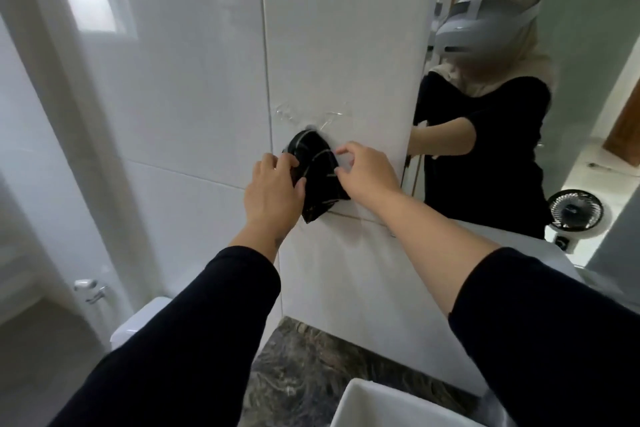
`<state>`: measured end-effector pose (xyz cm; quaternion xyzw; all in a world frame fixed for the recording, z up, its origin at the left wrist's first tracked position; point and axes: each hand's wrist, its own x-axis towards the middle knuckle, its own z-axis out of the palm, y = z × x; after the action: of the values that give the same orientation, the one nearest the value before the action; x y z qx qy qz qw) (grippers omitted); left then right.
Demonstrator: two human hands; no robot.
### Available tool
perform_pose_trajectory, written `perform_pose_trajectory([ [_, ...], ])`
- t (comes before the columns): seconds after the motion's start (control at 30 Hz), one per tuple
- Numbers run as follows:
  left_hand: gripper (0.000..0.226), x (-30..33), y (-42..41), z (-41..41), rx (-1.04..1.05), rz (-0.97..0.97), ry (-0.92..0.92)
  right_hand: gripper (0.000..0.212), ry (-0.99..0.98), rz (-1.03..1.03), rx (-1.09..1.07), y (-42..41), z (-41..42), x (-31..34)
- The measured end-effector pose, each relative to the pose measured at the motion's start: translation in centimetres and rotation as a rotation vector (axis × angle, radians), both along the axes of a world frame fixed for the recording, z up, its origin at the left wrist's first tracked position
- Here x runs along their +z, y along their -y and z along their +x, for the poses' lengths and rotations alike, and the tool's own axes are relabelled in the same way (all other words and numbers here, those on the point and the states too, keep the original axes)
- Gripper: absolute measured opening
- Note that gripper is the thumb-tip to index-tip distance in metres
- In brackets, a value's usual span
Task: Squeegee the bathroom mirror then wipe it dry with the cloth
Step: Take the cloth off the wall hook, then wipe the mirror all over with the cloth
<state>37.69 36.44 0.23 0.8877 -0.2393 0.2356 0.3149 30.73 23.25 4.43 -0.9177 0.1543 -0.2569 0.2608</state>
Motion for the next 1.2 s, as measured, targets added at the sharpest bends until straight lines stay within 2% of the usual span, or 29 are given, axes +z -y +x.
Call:
perform_pose_trajectory([
  [0.07,0.044,0.1,0.3,1.3,-0.006,-0.073,-0.039,0.039,0.08,-0.01,0.033,-0.4,1.6,0.2],
  [0.17,0.061,0.3,0.7,3.1,-0.093,-0.117,-0.208,0.044,0.105,-0.003,0.049,-0.6,3.6,0.1],
  [0.27,0.064,0.0,1.3,3.6,-0.181,-0.179,-0.297,0.044,0.092,-0.005,0.049,-0.6,5.0,-0.8],
  [0.43,0.048,0.2,1.9,3.3,-0.217,-0.356,-0.246,0.044,0.113,0.064,0.105,-1.0,5.9,-1.5],
  [0.57,0.046,1.4,1.4,2.5,-0.271,-0.405,-0.222,0.041,0.159,0.1,0.207,-0.9,5.0,-0.4],
  [0.7,0.044,5.0,1.1,0.5,-0.392,-0.498,-0.194,0.042,0.229,0.135,0.302,-0.3,3.0,2.1],
  [0.77,0.042,7.6,1.3,-1.1,-0.48,-0.538,-0.182,0.043,0.278,0.09,0.313,0.0,1.5,3.9],
  [1.0,0.046,16.3,5.0,-6.7,-0.755,-0.545,-0.101,0.042,0.637,-0.05,0.142,2.4,-4.8,11.7],
  [1.13,0.045,20.3,7.3,-8.6,-0.858,-0.494,-0.028,0.042,0.684,-0.122,0.024,5.1,-7.4,15.4],
  [1.2,0.043,21.9,8.1,-9.0,-0.896,-0.482,-0.021,0.042,0.727,-0.228,-0.047,6.4,-8.4,17.4],
])
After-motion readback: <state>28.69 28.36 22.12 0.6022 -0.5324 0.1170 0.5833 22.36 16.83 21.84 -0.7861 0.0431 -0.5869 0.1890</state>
